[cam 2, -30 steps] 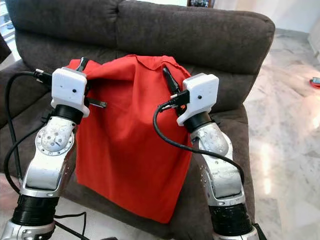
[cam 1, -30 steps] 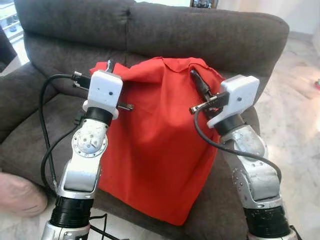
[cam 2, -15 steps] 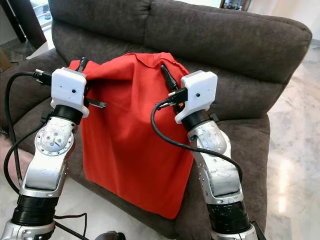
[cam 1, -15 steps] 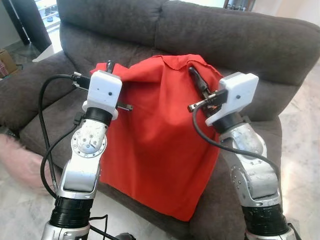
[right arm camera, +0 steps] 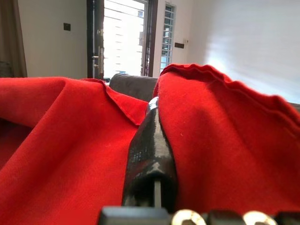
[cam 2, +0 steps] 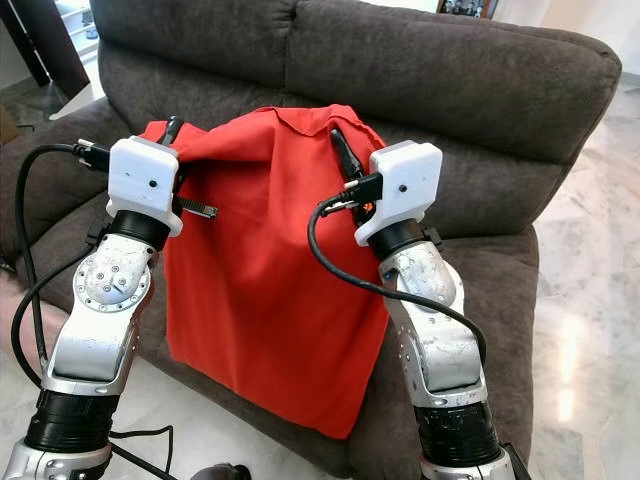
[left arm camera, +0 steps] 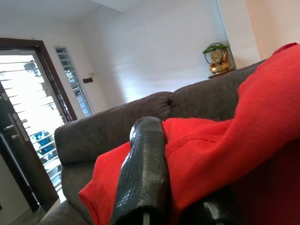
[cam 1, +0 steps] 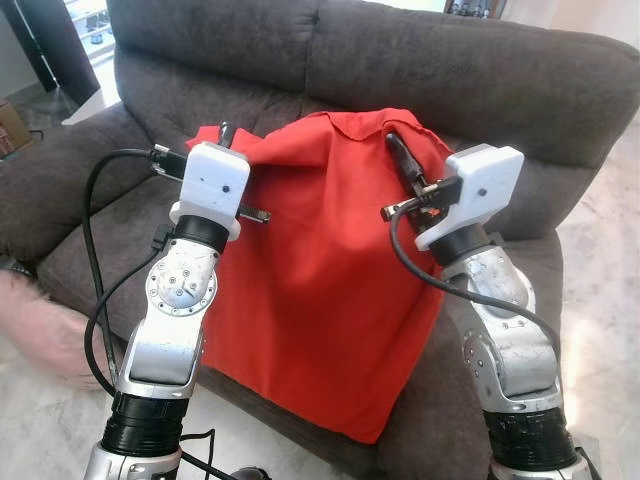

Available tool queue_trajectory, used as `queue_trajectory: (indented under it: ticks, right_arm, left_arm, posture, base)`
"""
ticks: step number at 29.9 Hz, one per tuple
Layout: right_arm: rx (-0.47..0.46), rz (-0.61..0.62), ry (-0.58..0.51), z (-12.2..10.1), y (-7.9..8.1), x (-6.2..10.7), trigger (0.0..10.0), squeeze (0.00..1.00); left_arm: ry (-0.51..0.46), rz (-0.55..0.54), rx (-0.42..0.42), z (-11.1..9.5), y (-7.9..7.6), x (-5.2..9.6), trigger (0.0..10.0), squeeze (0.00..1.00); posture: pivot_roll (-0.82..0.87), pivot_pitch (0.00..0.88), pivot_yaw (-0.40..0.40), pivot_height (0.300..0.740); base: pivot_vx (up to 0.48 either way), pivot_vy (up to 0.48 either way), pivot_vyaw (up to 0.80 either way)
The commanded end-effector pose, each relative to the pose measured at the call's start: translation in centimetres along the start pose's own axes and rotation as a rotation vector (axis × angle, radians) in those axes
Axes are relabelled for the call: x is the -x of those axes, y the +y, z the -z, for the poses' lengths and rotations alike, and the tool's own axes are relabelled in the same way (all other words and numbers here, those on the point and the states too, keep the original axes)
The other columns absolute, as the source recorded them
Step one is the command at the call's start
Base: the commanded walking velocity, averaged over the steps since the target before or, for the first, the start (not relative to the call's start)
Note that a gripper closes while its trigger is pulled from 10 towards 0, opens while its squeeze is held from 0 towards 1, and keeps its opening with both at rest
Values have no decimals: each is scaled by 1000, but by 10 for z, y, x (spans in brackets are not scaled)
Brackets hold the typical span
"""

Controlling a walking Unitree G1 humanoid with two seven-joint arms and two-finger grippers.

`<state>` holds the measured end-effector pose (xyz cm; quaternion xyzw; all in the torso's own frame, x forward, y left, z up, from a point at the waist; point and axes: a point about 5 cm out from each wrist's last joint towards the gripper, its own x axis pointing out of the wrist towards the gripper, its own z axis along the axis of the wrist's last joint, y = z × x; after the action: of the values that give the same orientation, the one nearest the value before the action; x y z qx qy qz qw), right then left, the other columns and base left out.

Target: Move the pillow to the sofa from floor

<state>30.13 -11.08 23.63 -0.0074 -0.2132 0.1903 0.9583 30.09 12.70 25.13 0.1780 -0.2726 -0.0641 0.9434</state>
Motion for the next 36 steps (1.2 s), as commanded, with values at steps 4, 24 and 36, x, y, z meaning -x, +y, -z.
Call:
queue_trajectory:
  ticks: [4, 24, 36]
  right_arm:
    - [7, -7, -26, -5, 2, -3, 10000, 0]
    - [7, 0, -26, -5, 1, -3, 10000, 0]
    - [5, 7, -26, -5, 1, -4, 10000, 0]
  left_arm:
    - [-107, 22, 12, -19, -3, -4, 10000, 0]
    - [-73, 63, 9, -14, -9, -3, 10000, 0]
    - [-76, 60, 12, -15, -8, -3, 10000, 0]
  posture:
    - [116, 62, -27, 740]
    - [119, 63, -27, 740]
    - [120, 65, -27, 740]
  base:
    - [247, 0, 0]
    - [75, 0, 0]
    - [41, 0, 0]
